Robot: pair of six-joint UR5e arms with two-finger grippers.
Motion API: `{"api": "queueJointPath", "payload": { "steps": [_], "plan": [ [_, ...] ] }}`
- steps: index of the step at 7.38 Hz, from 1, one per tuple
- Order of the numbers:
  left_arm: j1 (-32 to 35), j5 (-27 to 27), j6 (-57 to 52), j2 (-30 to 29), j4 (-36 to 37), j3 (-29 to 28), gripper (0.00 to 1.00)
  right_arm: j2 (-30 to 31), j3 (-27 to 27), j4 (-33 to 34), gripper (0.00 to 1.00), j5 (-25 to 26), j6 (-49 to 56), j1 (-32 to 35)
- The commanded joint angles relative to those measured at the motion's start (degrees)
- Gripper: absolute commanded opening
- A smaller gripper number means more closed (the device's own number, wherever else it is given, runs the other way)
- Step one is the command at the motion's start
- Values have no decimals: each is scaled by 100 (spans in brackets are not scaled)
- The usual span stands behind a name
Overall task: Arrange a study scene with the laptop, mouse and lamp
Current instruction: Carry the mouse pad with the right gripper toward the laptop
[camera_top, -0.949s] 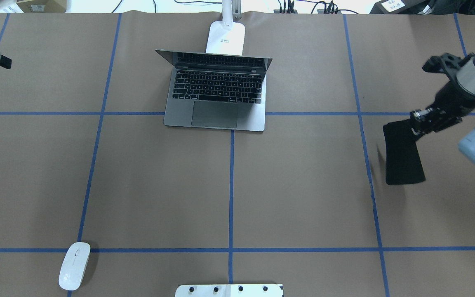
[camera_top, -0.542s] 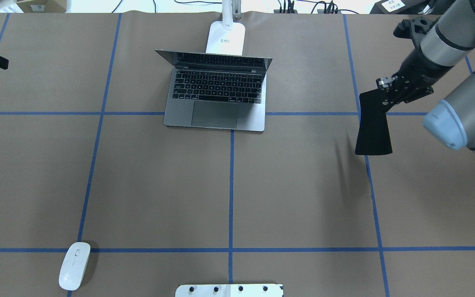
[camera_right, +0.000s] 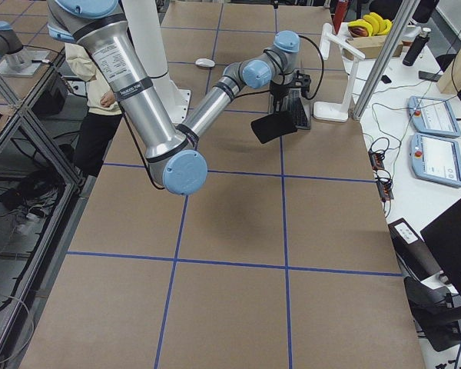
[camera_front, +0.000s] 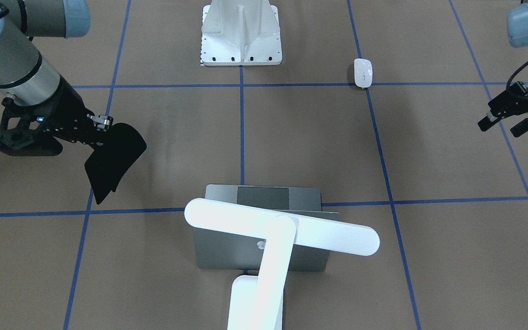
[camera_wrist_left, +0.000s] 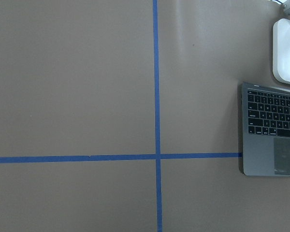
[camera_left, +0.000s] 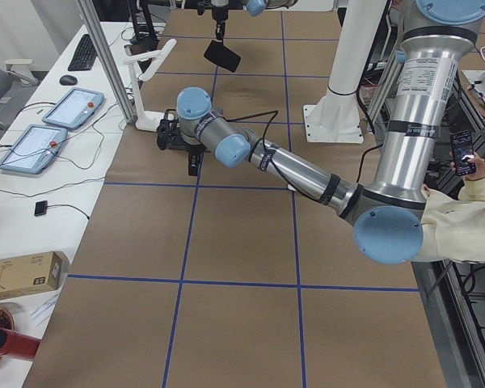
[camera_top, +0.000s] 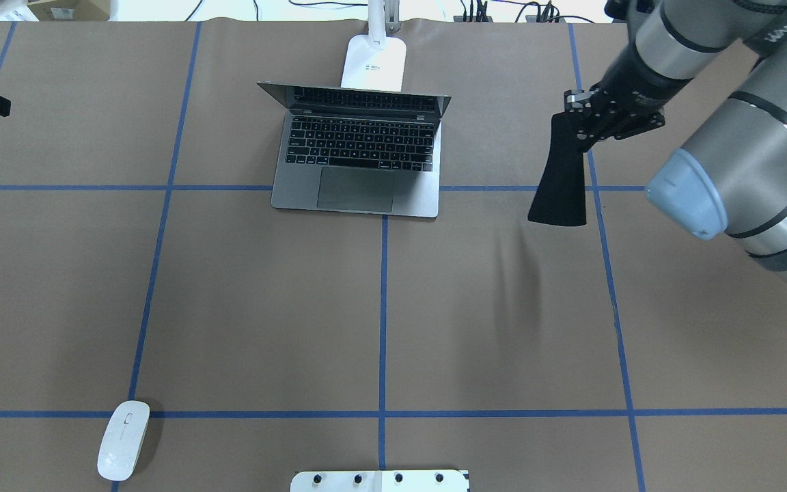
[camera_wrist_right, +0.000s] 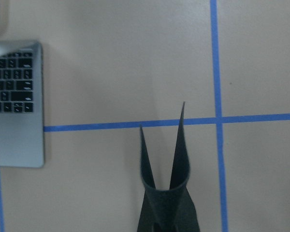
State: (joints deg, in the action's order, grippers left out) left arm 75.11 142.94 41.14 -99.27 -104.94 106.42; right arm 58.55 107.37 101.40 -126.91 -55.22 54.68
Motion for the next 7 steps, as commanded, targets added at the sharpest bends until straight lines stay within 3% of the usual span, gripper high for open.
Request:
{"api": "queueJointPath", "payload": {
  "steps": [1,3,6,7],
  "plan": [
    [3,-3,0,22,0,11,99,-335,-111,11,0,298,-419,-282],
    [3,-3,0,22,0,19,99,-650,-190,291,0,972,-420,-597],
    [3,6,0,22,0,20,99,-688,-234,266,0,1150,-376,-617],
    [3,6,0,30,0,20,99,-696,-226,266,99,1647,-315,-782]
  ]
}}
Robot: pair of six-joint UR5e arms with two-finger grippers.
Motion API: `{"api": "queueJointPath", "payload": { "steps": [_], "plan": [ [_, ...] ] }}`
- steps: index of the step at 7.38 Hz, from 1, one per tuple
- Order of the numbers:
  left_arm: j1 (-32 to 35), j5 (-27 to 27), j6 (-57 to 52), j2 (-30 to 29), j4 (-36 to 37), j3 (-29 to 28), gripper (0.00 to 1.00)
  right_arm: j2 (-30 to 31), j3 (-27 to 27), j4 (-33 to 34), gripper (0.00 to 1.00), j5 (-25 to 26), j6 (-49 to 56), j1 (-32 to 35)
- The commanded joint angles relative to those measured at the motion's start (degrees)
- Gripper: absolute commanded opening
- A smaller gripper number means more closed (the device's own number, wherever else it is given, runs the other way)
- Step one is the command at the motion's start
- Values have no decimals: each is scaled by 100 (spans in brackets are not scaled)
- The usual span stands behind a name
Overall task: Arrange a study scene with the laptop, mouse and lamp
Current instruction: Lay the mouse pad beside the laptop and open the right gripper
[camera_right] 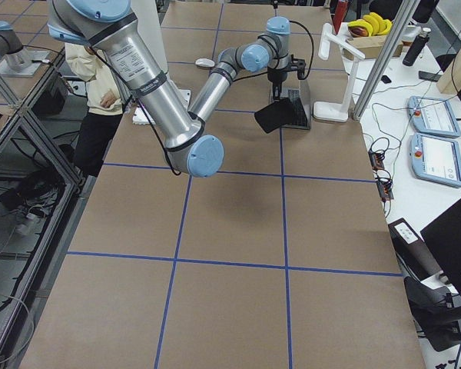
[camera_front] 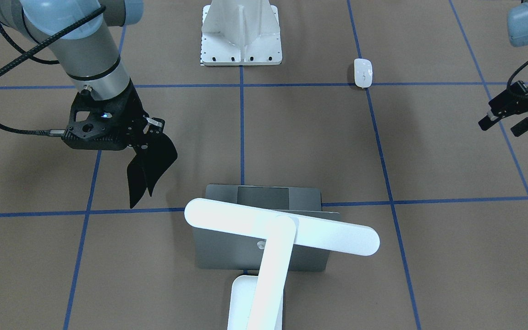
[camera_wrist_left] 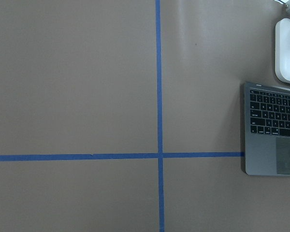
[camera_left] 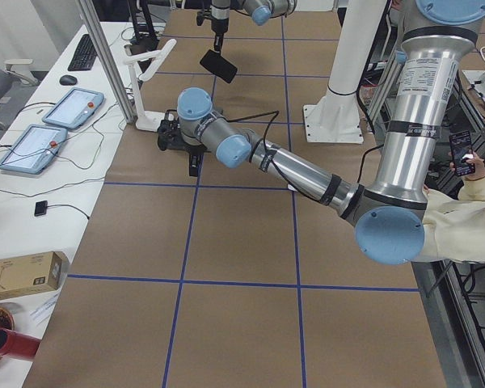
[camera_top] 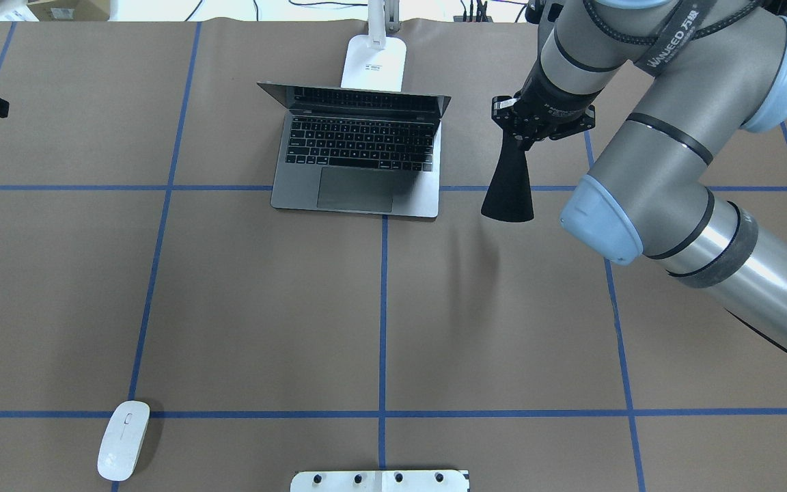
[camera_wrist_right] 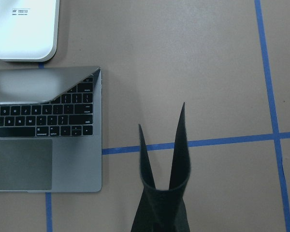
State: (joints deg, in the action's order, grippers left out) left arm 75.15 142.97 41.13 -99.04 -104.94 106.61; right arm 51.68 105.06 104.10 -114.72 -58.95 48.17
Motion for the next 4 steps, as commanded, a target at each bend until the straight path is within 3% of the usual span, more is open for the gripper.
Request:
{"api": "queueJointPath", "payload": {
  "steps": [1,4],
  "plan": [
    [0,3,0,7,0,0,99,-26,6,-13,100,494,51,-185],
    [-9,-23,9,7,43,-8,99,-17,-3,-22,100,495,24,-185]
  ]
}}
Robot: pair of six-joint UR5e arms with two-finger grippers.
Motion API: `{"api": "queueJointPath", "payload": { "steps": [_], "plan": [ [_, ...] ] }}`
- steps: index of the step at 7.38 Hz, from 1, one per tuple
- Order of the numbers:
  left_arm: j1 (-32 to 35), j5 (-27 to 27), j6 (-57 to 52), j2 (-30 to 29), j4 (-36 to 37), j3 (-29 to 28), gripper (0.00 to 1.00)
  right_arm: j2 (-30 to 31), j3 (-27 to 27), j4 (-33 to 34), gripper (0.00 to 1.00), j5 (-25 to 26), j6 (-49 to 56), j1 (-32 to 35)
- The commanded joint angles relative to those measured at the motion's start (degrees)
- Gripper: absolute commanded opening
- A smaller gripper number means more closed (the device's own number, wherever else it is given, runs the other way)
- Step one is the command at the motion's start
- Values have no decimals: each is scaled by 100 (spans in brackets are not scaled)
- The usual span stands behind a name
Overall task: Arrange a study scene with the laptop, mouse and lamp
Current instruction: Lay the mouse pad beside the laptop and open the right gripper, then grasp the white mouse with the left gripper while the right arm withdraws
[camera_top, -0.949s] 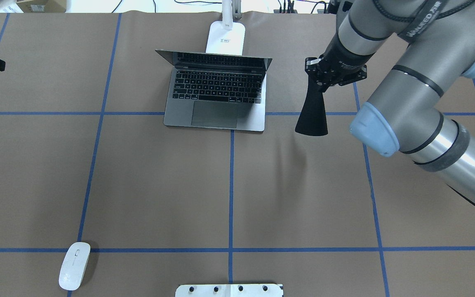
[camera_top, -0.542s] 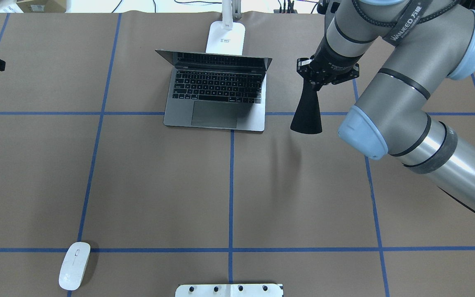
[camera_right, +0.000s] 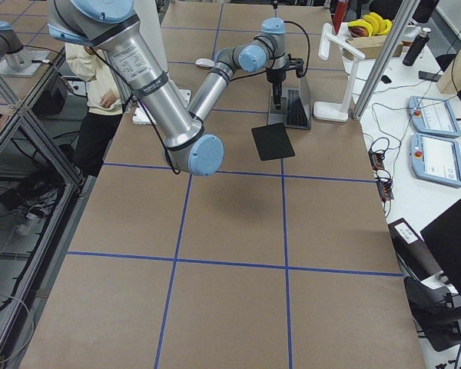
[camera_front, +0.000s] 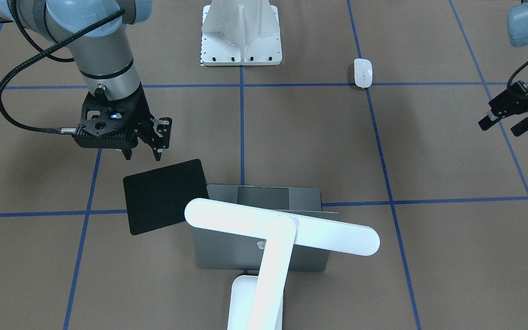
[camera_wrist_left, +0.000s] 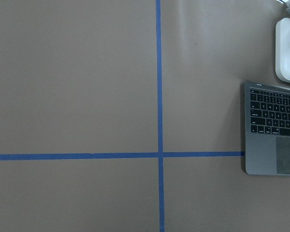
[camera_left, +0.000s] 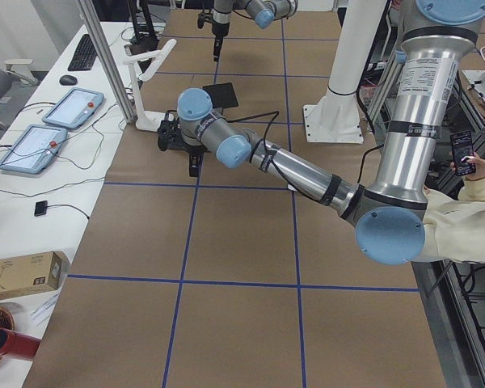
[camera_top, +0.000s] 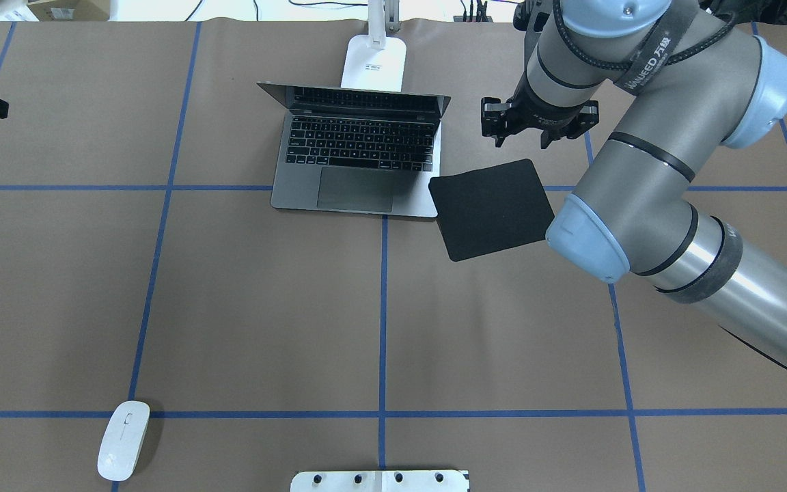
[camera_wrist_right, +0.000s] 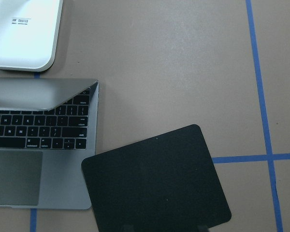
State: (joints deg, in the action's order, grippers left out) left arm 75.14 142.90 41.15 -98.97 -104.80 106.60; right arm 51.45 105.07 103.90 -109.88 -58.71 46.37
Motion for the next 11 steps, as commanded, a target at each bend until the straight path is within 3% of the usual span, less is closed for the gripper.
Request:
{"api": "queueJointPath", "payload": {
  "steps": [1,2,3,5,8,9,11],
  "plan": [
    [-17,-43,50,18,82,10,100,110,-5,-2,100,-16,44,-5],
    [-17,-173,94,174,82,79,100,364,4,-10,100,-59,270,12],
    [-95,-549,95,542,74,263,100,705,30,-28,100,-164,1003,134],
    [-524,-702,313,1193,13,615,100,1461,30,-19,100,-454,2419,660],
    [-1639,-1263,745,1345,-58,1011,100,2682,-5,33,100,-675,4906,1618],
    [-2165,-1586,1172,1389,-258,1012,100,2930,4,33,100,-823,5070,1864],
    [-3709,-2569,2489,1398,-917,1012,100,3335,-13,51,100,-938,6078,2182]
  ]
}}
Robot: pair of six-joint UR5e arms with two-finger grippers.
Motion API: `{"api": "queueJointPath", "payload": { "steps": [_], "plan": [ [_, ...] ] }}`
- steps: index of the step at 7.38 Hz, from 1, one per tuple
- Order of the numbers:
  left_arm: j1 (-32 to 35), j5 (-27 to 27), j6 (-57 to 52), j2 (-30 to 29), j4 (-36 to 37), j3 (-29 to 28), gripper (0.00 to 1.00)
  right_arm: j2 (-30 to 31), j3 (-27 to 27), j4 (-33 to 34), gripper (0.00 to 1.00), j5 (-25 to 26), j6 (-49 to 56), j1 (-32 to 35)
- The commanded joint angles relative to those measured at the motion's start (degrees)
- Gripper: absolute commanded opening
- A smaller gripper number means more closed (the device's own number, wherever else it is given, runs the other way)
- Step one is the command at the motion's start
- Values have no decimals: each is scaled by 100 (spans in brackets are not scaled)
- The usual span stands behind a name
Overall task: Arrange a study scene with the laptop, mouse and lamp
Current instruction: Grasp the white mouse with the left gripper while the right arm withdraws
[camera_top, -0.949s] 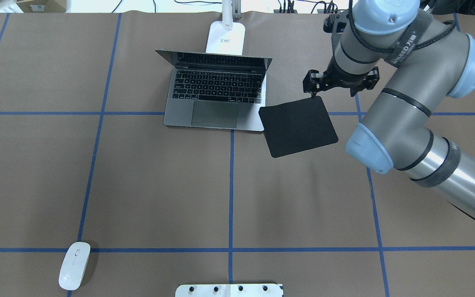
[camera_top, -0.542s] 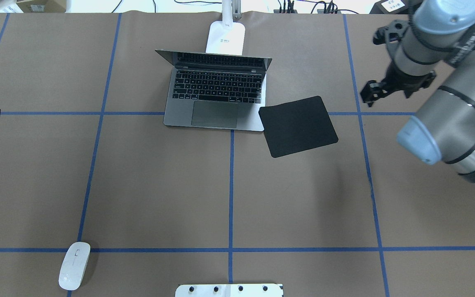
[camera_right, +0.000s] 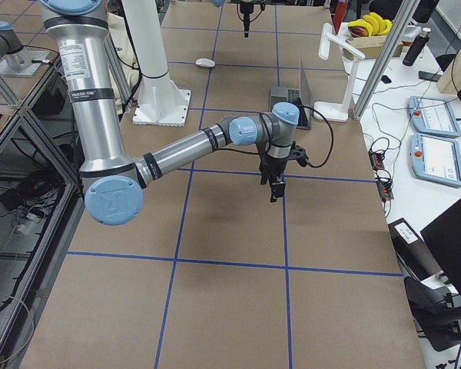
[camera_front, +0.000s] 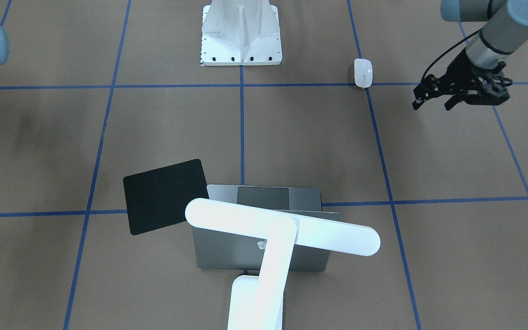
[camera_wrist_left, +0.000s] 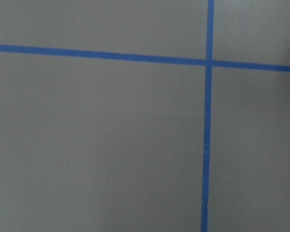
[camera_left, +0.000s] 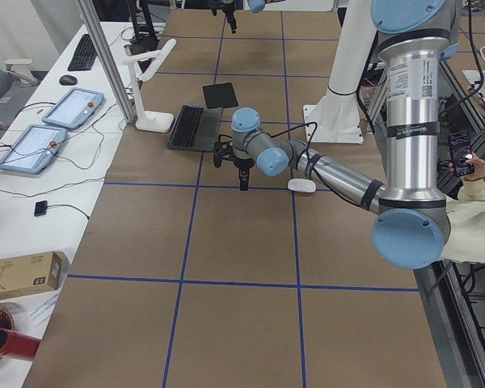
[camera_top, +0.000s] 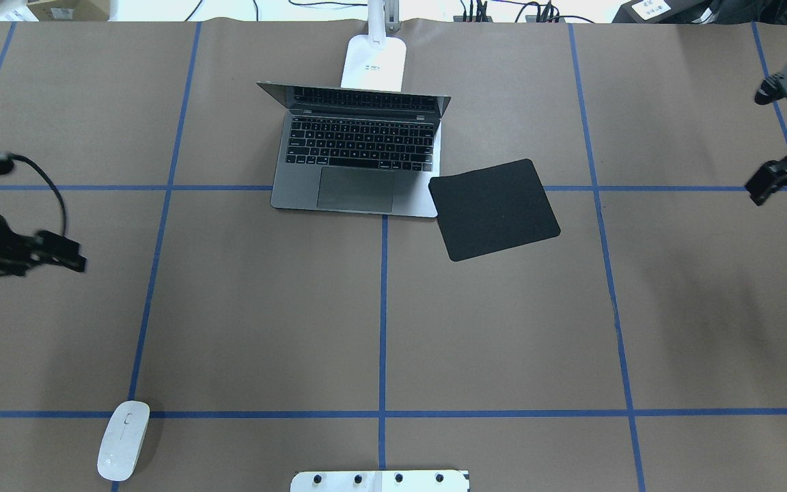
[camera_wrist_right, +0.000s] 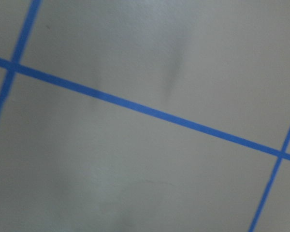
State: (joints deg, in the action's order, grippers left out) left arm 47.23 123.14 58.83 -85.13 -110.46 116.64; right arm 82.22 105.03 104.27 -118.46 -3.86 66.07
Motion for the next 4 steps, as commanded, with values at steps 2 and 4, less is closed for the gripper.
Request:
{"api": "queueJointPath", "payload": {
  "steps": [2,4],
  "plan": [
    [-1888,-1272,858,162,-423,17,100,321,-218,5,100,-107,1112,484],
    [-2427,-1538,946,592,-914,17,100,330,-430,14,100,-133,1545,670]
  ]
}}
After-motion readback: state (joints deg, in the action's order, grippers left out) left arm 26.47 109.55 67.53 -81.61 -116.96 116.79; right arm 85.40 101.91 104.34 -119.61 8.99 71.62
